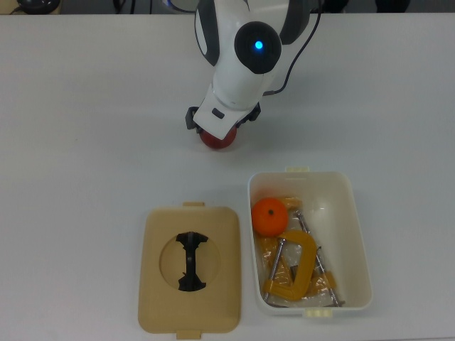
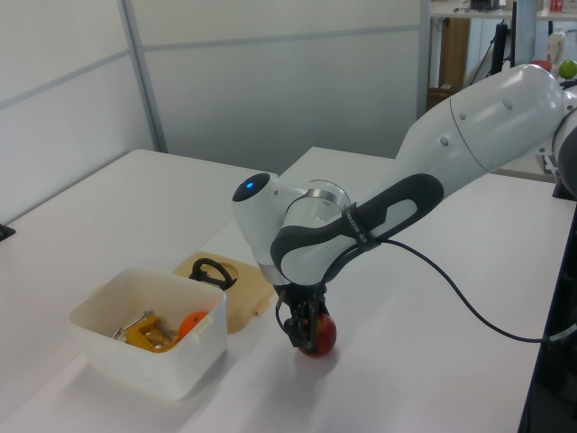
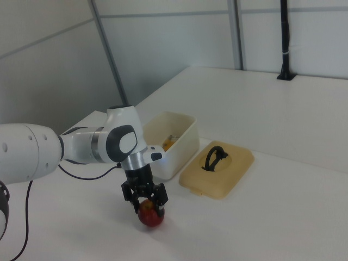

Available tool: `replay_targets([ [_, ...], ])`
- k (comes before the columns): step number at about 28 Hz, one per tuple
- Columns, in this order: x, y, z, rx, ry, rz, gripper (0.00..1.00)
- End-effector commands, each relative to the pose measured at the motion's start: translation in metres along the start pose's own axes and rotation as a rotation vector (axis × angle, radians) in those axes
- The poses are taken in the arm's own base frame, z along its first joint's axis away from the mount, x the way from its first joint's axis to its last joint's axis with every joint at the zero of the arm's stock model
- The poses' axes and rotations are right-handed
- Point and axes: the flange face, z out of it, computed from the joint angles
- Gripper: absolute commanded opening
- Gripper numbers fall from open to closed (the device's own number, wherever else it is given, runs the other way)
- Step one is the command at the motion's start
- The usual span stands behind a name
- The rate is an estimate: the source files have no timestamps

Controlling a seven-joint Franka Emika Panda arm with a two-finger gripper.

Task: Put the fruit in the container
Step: 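Close the gripper around the red apple, then lift the apple and carry it over the white container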

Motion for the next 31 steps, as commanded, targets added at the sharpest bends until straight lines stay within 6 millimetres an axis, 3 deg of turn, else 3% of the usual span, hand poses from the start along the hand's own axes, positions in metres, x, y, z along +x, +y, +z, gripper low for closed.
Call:
replay_targets([
  [1,0.004,0.004,-0.031,-0.004,0.06,-0.011,0.02],
  [5,0.008,0.011,-0.055,0.01,0.111,0.015,0.02],
  [6,0.012,0.013,-0.072,0.037,0.148,0.034,0.02],
  [10,0.018,0.018,-0.094,0.08,0.197,0.062,0.02],
  [12,0.025,0.023,-0.12,0.108,0.299,0.085,0.03],
  [17,0.039,0.02,-0.148,0.162,0.496,0.171,0.03],
  [22,0.046,0.016,-0.16,0.18,0.613,0.203,0.04],
  [26,0.052,0.007,-0.158,0.189,0.634,0.201,0.07],
  [28,0.053,-0.002,-0.159,0.194,0.645,0.19,0.17],
  [29,0.056,-0.009,-0.155,0.197,0.641,0.185,0.3],
  [31,0.058,-0.019,-0.151,0.204,0.632,0.192,0.39],
])
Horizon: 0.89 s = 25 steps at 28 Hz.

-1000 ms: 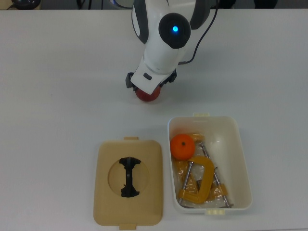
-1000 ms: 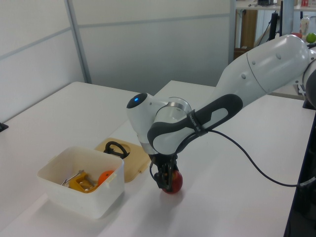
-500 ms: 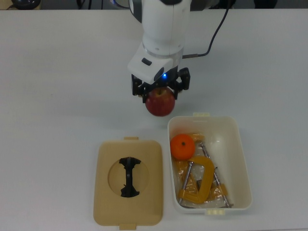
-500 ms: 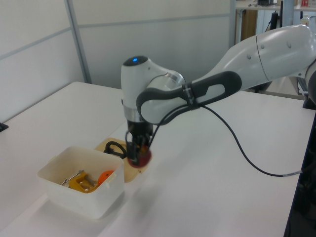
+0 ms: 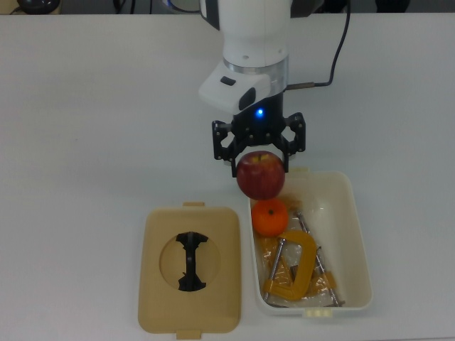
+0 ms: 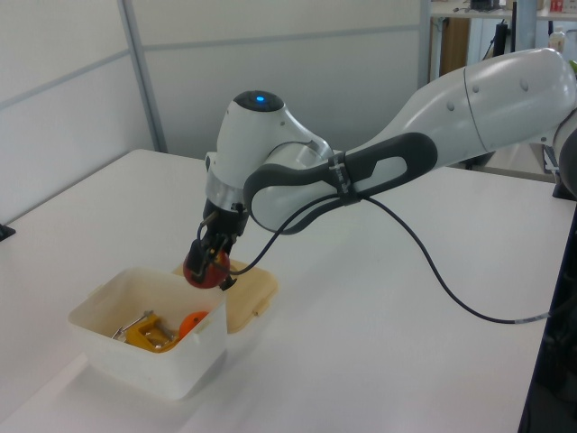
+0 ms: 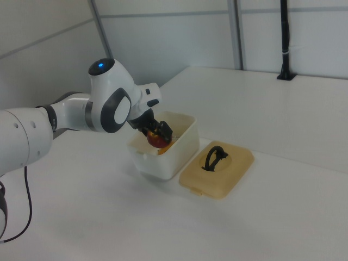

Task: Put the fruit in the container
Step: 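Lift the apple and carry it over the white container, then open the gripper to drop the apple and raise the gripper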

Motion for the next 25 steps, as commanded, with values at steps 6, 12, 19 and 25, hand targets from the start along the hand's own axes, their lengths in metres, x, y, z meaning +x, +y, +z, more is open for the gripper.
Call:
replay_targets([
  [6,0.001,-0.03,-0.004,0.024,0.021,0.077,1.0],
  [12,0.0,-0.017,-0.026,-0.021,-0.073,0.096,1.0],
  [19,-0.012,0.012,-0.052,-0.079,-0.21,0.065,1.0],
  [25,-0.025,0.026,-0.061,-0.093,-0.323,-0.036,1.0],
])
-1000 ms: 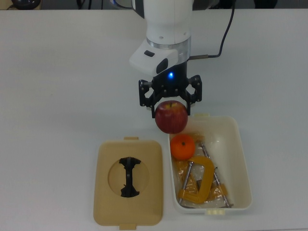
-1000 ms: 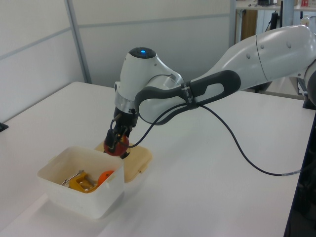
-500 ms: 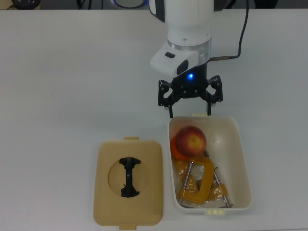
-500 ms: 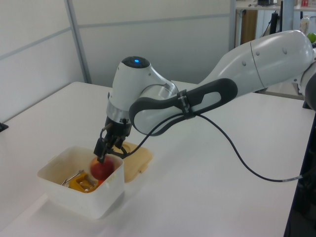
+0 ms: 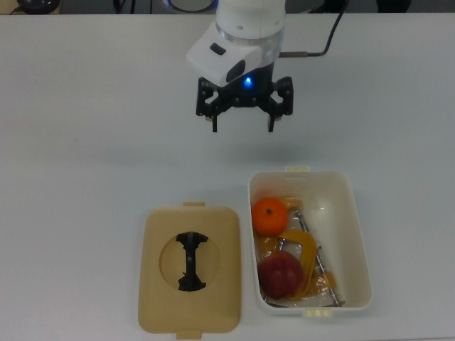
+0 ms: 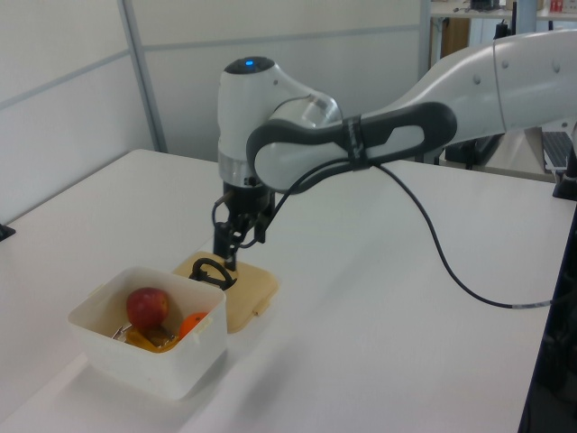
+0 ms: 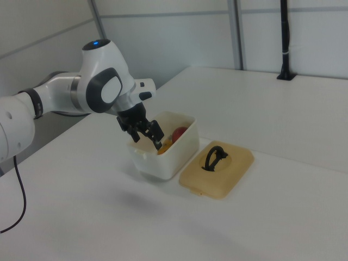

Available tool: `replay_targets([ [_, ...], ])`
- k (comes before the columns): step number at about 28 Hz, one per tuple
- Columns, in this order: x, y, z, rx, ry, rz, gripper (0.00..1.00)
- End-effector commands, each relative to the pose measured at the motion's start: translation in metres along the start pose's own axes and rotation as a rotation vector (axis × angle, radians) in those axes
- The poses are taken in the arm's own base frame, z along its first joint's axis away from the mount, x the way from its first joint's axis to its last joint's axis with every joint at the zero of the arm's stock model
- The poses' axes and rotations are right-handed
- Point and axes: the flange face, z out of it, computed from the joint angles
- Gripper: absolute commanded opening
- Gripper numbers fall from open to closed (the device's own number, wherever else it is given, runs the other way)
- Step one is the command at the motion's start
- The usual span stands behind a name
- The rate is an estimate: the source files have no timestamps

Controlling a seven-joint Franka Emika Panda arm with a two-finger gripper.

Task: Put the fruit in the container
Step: 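Open the gripper to drop the apple and raise the gripper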

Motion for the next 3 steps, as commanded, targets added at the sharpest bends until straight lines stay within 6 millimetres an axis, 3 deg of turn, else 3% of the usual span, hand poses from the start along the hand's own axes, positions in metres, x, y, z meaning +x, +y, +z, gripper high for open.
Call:
replay_targets([
  [1,-0.015,0.015,-0.007,-0.026,-0.093,-0.093,1.0],
  [3,-0.018,0.025,-0.007,-0.038,-0.122,-0.129,1.0],
])
